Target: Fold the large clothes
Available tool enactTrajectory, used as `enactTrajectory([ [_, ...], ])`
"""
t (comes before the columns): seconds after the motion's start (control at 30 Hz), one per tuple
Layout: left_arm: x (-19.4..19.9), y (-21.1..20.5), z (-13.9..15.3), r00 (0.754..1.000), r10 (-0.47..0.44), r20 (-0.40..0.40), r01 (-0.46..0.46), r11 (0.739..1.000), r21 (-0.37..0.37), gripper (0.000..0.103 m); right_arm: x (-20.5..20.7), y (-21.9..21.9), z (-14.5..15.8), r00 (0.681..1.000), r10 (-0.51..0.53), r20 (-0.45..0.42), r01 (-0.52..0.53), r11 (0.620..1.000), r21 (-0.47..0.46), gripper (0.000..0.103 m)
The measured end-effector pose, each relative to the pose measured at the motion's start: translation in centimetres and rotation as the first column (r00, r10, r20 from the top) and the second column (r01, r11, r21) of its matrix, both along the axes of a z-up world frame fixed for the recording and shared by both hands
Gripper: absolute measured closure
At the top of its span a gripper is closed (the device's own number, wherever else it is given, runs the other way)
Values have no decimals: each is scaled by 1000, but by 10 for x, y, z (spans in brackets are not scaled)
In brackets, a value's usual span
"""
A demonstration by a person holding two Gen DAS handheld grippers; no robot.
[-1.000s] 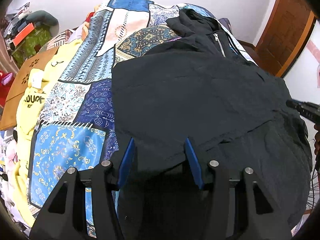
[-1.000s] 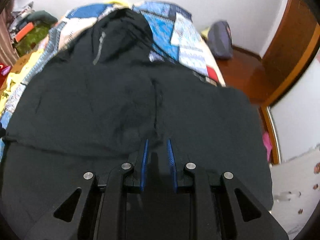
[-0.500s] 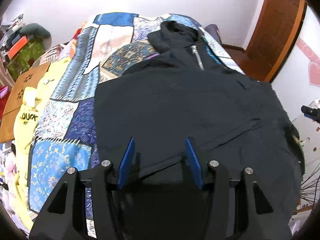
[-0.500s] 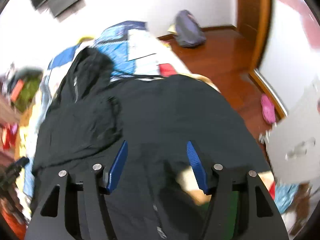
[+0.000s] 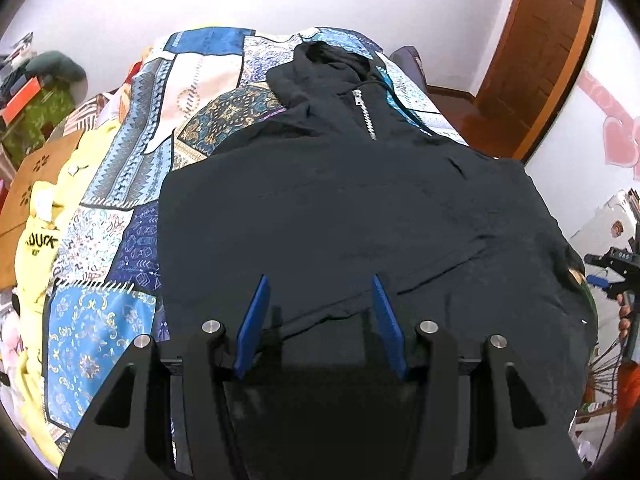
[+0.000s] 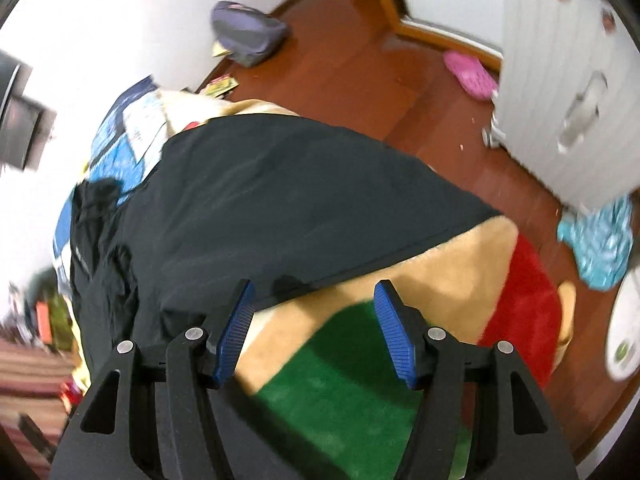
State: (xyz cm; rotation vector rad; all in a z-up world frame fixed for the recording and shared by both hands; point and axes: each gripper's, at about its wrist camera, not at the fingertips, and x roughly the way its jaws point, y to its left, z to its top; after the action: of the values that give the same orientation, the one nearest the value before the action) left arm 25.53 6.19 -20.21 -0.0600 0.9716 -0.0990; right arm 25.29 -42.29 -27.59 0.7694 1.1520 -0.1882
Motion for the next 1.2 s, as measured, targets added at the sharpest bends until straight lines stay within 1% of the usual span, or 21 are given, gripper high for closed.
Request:
enactTrajectory([
  [0.07,1,3,-2,1000,15,-8,-15,1000,-10,51,3,-4,-8,1000,-28,-7,29,999,17,45],
  [0.1,1,5,-2,1000,23,-11,-23,1000,-13,51,6,-6,-12,999,-46,-8,46,998,30,43],
  [0.17,0,7,-4,999,35,-15,-35,999,-14,51,10,-7,-14,997,-76,0,76,996,39,43],
  [0.23,0,9,-5,999,43,-16,-43,999,-12,51,16,-9,-14,995,-94,14,94,995,16,43],
  [0.33,-1,11,-6,998,53,-18,-53,999,-5,51,30,-7,-21,996,-89,10,89,994,-58,43],
  [0.37,-2,12,-6,998,56,-17,-56,998,-3,51,32,-7,-22,996,-86,11,87,993,-83,46],
  [0.43,-3,15,-6,998,59,-16,-59,998,2,51,42,-3,-20,998,-70,5,70,984,-162,50],
  [0.5,-5,17,-7,998,62,-14,-61,998,10,51,50,-3,-14,998,-61,-3,59,974,-217,66],
  [0.53,-6,18,-7,998,64,-12,-63,998,17,51,52,-2,-10,999,-52,3,52,971,-232,70],
  [0.57,-7,19,-7,998,65,-10,-65,998,25,51,54,-1,-5,999,-39,16,42,971,-237,77],
  [0.6,-9,21,-8,998,68,-9,-68,997,34,51,55,0,3,999,-19,41,28,972,-232,86],
  [0.63,-9,23,-8,998,70,-8,-70,997,37,51,56,2,11,998,2,66,13,975,-222,86],
  [0.77,-11,29,-11,996,84,-13,-83,996,30,51,58,14,52,986,62,157,-21,968,-252,91],
  [0.87,-12,33,-9,996,92,-7,-92,996,16,51,61,31,91,961,123,249,-54,963,-265,93],
  [0.93,-13,34,-7,996,90,2,-90,996,11,51,64,49,121,932,170,319,-86,961,-261,93],
  [1.0,-15,34,-5,996,88,12,-88,996,11,51,66,68,142,902,214,374,-120,958,-258,93],
  [1.03,-15,34,-4,996,87,15,-87,996,10,51,68,84,157,878,252,406,-149,952,-268,93],
  [1.1,-16,35,-1,996,85,22,-85,996,4,51,71,116,175,839,319,440,-201,934,-295,93],
  [1.13,-17,36,0,996,84,26,-84,996,-1,51,72,136,182,816,361,451,-233,920,-316,93],
  [1.2,-20,39,3,996,82,36,-82,997,-7,51,73,168,185,780,435,450,-290,888,-356,93],
])
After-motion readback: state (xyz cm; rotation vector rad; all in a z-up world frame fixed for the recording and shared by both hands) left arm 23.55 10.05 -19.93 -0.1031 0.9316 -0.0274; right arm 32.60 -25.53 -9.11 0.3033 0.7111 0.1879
